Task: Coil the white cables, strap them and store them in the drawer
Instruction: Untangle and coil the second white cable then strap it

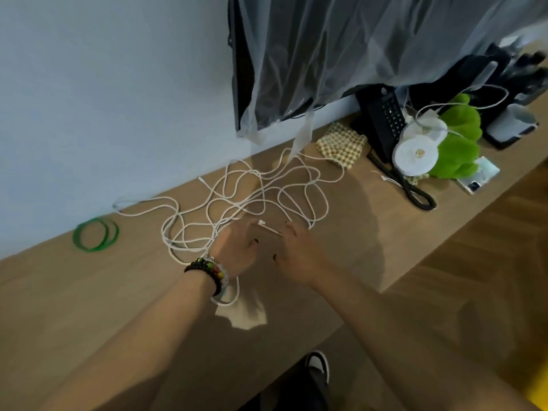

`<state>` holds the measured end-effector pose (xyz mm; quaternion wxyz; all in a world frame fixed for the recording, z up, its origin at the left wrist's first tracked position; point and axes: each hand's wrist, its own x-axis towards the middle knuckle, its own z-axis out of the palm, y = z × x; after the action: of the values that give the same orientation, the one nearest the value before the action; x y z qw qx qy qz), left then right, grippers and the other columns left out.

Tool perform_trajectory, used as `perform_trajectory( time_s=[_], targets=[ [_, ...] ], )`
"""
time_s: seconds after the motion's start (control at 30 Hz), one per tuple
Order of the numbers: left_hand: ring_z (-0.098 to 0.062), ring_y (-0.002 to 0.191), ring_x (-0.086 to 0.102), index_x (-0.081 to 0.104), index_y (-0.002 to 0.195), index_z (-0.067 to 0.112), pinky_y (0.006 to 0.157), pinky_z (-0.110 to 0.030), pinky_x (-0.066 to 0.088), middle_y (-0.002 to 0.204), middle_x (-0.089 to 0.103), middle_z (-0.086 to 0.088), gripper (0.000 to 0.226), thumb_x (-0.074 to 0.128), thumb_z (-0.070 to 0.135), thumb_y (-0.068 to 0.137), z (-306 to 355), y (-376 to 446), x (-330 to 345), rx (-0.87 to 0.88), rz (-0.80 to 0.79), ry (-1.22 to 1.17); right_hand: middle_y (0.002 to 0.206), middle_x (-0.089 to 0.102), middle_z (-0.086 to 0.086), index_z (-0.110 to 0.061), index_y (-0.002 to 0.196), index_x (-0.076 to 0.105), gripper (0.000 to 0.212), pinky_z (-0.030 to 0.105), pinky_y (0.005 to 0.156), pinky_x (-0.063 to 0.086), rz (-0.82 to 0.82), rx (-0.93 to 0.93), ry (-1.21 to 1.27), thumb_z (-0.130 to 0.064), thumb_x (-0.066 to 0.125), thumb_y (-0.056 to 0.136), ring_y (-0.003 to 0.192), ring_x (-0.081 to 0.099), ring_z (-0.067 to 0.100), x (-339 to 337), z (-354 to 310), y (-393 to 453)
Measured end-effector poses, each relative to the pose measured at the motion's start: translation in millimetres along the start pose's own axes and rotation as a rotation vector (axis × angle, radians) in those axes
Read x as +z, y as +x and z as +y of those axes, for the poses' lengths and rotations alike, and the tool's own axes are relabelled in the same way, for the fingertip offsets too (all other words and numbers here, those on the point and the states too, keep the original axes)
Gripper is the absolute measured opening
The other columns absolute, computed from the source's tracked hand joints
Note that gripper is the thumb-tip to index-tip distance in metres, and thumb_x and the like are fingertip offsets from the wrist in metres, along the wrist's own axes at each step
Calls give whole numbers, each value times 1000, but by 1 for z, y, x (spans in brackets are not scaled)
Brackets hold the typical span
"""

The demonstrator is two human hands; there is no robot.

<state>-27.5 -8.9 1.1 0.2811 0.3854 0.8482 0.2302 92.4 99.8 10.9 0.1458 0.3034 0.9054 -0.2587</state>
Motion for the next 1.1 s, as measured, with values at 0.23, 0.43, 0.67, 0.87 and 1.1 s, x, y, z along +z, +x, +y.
perform_trajectory(
  time_s=[0.23, 0.43, 0.67, 0.87, 1.1],
  targets=[
    [-28, 120, 55, 51, 135, 15, 99, -29, 42, 130, 59, -9, 54, 54, 15, 81, 7, -9, 28, -205, 175, -180, 146, 29, 12, -8, 139, 38, 56, 40, 110, 32, -109, -173, -60, -20, 56, 88, 134, 32, 33, 1, 26, 32],
    [-24, 124, 53, 42, 141, 15, 94, -18, 33, 135, 56, -5, 59, 55, 0, 85, 19, -19, 73, -363, 313, -270, 146, 29, 12, -8, 146, 27, 62, 36, 115, 21, -218, -321, -261, -26, 52, 93, 137, 25, 32, -4, 51, 51],
    [-17, 126, 48, 45, 139, 15, 105, -23, 33, 138, 53, 0, 49, 54, 10, 91, 19, -18, 112, -347, 525, -345, 142, 35, 7, -13, 143, 32, 53, 41, 113, 27, -91, -429, -207, -29, 47, 95, 135, 29, 28, 8, 65, 75],
    [-14, 117, 48, 53, 130, 16, 102, -28, 36, 125, 56, 2, 43, 59, 21, 88, -4, 6, 129, -236, 701, -170, 121, 53, -1, -22, 123, 55, 35, 38, 94, 40, 376, -444, -122, -33, 53, 90, 111, 48, 22, 53, 64, 88],
    [1, 101, 56, 47, 126, 26, 90, -17, 46, 119, 56, 10, 41, 56, 7, 91, -12, 16, 131, -225, 931, -578, 112, 56, 3, -17, 108, 65, 22, 40, 87, 44, 555, -546, -108, -29, 55, 92, 106, 49, 24, 72, 50, 109]
  ],
)
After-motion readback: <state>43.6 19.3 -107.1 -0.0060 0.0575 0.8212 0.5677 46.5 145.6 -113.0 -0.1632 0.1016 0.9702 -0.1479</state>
